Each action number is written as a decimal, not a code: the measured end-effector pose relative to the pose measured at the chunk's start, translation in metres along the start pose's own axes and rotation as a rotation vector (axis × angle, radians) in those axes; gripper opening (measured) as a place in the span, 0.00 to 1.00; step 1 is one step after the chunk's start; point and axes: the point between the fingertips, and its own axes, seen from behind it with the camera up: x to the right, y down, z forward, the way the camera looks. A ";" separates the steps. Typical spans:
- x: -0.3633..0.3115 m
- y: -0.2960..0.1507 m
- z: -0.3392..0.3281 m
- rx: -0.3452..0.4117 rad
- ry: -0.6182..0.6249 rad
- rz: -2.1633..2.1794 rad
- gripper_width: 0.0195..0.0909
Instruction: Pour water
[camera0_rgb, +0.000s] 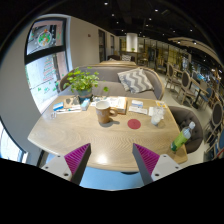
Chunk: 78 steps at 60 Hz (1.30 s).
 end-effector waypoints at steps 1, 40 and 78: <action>0.011 0.004 0.000 -0.004 0.004 0.001 0.92; 0.354 0.083 0.093 0.064 0.163 0.093 0.92; 0.375 0.049 0.174 0.188 0.139 0.092 0.41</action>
